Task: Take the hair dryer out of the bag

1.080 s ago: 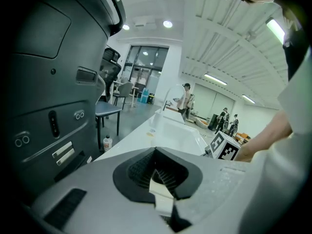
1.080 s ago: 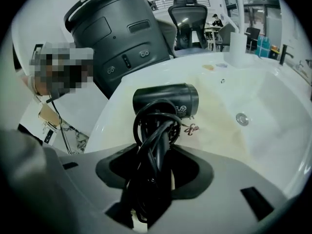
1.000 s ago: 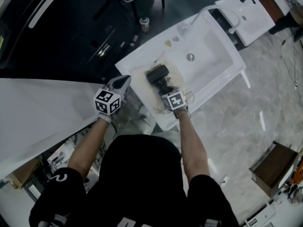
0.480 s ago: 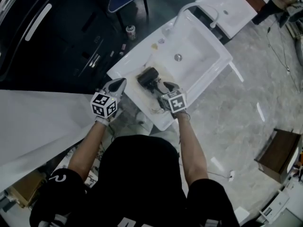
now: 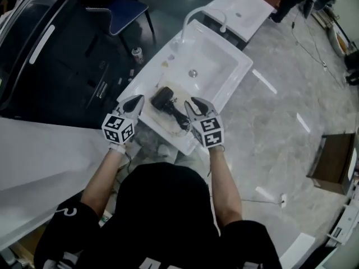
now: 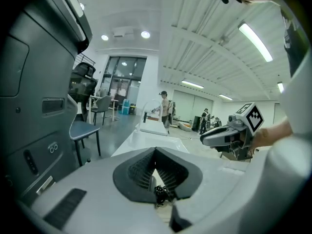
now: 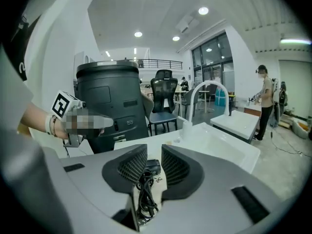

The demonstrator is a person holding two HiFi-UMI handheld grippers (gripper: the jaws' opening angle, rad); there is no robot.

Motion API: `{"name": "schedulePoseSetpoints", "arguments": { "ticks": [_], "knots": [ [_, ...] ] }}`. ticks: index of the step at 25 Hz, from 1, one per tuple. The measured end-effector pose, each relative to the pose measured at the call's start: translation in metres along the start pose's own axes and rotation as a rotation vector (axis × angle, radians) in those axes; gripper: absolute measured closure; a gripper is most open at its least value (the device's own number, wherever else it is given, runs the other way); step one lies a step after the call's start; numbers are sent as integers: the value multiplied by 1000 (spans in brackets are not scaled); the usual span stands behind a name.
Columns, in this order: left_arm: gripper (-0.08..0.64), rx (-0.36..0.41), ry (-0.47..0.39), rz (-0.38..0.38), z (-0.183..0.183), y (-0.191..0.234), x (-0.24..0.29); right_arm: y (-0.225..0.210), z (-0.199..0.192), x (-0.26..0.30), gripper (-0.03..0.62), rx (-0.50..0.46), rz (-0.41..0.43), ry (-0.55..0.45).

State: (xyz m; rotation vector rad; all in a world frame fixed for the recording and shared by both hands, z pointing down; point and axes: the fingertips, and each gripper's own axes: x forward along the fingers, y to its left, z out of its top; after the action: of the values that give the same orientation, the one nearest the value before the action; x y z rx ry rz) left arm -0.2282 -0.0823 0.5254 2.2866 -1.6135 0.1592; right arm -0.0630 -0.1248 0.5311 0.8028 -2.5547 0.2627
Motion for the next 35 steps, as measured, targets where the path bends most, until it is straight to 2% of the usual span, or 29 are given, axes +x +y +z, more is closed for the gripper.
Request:
{"name": "schedulePoseSetpoints", "arguments": {
  "ticks": [4,10,17,35],
  "knots": [
    [561,48,-10,-27,9,-18,-3,-7,3,-26,570,31,-73,-44],
    [561,76,4,-57,0,-36,-11,-12,-13,-44,594,63,-130,-40],
    [561,86,21,-72,-10,-44,-18,-10,-27,-51,595,77,-145,-30],
    [561,101,26,-88,-11,-49,-23,-5,-27,-52,597,68,-147,-27]
  ]
}}
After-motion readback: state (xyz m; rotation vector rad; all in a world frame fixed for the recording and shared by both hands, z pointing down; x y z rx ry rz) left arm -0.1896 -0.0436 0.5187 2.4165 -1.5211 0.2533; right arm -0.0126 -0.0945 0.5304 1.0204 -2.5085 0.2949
